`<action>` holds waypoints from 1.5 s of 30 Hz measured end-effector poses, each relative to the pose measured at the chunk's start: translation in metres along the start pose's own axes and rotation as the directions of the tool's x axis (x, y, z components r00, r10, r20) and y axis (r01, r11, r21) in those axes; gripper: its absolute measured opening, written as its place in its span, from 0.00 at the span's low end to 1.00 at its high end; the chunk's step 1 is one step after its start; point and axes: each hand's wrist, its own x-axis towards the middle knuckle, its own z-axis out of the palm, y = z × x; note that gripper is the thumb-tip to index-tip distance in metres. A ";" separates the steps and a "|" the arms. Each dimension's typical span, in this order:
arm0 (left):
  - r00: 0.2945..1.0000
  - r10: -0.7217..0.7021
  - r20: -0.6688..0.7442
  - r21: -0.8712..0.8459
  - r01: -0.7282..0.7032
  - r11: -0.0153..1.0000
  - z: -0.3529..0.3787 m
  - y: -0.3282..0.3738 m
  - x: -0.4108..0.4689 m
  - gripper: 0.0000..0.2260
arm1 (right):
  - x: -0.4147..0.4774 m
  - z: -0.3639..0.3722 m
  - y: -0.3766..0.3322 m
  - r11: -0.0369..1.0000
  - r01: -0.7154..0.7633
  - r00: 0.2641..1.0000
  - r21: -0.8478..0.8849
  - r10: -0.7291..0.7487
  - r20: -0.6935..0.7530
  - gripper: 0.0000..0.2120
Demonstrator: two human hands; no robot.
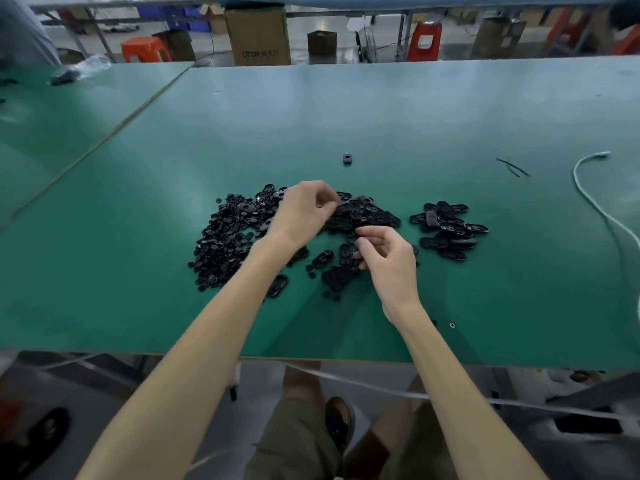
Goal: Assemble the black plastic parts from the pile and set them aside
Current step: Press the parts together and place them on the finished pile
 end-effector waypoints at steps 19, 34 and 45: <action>0.987 -0.103 0.125 0.083 0.093 0.992 -0.020 -0.030 -0.034 0.09 | -0.002 -0.002 -0.001 0.999 0.029 0.999 0.032 -0.030 0.038 0.07; 0.994 -0.021 0.104 -0.023 0.023 0.999 -0.021 -0.036 -0.035 0.02 | -0.001 -0.002 0.000 0.994 0.012 0.998 0.109 -0.019 0.067 0.01; 0.971 -0.223 0.083 0.256 0.195 0.947 -0.029 -0.062 -0.034 0.03 | 0.000 -0.002 0.002 0.995 0.000 0.998 0.096 -0.005 0.056 0.02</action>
